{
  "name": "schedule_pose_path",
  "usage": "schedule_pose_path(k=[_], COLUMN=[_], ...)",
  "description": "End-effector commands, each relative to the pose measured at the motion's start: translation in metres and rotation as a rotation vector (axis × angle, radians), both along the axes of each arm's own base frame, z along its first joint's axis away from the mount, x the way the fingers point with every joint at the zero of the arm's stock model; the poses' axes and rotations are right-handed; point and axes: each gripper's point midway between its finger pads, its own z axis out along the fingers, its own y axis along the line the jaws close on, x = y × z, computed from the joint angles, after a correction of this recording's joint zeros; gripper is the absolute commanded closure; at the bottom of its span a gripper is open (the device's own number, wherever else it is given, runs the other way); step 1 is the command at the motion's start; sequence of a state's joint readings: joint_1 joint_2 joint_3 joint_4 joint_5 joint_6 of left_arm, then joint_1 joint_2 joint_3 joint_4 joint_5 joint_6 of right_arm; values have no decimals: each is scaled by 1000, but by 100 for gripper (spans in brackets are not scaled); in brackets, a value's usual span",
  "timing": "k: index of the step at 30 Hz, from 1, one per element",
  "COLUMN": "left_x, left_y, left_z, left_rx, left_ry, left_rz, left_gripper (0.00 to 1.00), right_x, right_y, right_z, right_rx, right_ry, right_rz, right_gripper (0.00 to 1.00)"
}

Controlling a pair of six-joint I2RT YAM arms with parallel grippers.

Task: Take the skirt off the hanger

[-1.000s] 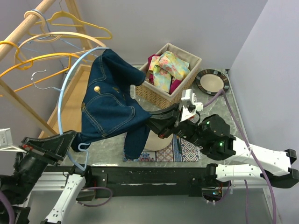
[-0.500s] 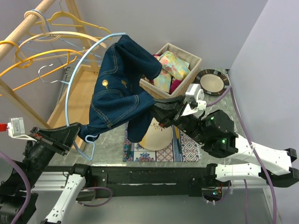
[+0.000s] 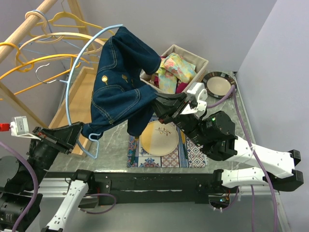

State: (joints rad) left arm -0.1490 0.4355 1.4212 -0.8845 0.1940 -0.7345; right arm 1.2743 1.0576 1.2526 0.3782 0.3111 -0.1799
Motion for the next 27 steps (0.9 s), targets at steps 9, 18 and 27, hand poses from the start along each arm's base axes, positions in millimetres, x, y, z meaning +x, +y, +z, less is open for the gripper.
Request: schedule_pose_path(k=[9,18,27], left_x=[21,28,17], left_y=[52,60,22], left_z=[-38,-43,-10], left_rx=[139,164,163], left_ry=[108,125,-46], left_rz=[296,342,132], left_gripper=[99,99,99], right_x=[-8,-20,-69], right_y=[-213,-239,-106], right_z=[144,149,170], right_rx=[833,894,425], right_ry=[-59,-72,-263], right_rz=[-274,-246,209], right_gripper=[100,100,100])
